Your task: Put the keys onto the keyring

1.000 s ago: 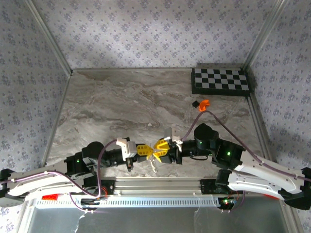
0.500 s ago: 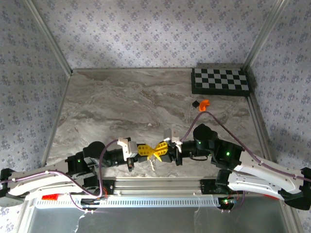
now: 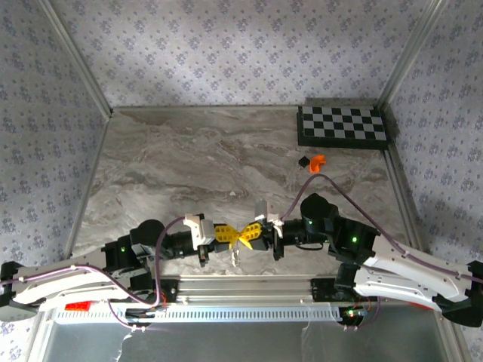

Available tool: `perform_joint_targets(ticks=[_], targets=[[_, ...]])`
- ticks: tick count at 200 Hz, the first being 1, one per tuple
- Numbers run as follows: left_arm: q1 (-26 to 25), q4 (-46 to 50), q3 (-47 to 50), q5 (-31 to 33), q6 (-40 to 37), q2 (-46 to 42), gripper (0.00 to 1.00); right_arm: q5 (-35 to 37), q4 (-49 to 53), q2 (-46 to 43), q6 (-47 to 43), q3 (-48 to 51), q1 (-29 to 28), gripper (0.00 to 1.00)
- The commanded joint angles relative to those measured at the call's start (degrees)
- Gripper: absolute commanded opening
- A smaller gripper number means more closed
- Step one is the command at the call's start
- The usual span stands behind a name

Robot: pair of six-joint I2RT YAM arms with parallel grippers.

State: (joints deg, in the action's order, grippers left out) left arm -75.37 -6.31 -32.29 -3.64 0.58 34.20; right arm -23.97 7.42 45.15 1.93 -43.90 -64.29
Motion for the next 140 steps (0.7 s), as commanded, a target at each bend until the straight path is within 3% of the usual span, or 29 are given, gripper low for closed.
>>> perform_joint_targets(ticks=[1, 17, 35, 56, 78, 140], targets=[[0.0, 1.3, -3.2, -0.1, 0.3, -1.3, 0.13, 1.5, 0.6, -2.1, -1.1, -0.2, 0.7, 0.00], [0.0, 4.7, -4.2, 0.7, 0.2, -2.2, 0.35, 2.2, 2.4, -2.8, -1.6, -0.7, 1.4, 0.00], [0.0, 10.3, -5.9, 3.6, 0.1, -3.3, 0.45, 3.9, 5.3, -2.7, -3.5, -2.2, 2.1, 0.00], [0.0, 18.7, -9.3, 8.8, 0.2, -2.7, 0.45, 5.3, 9.1, -2.3, -6.5, -4.1, 2.2, 0.00], [0.0, 24.3, -12.6, 9.8, 0.4, 0.5, 0.42, 7.5, 13.3, -0.5, -9.7, -6.8, 2.2, 0.00], [0.0, 21.3, -13.6, 8.1, 0.4, 8.7, 0.40, 10.3, 18.0, 4.0, -17.1, -11.6, 0.3, 0.00]])
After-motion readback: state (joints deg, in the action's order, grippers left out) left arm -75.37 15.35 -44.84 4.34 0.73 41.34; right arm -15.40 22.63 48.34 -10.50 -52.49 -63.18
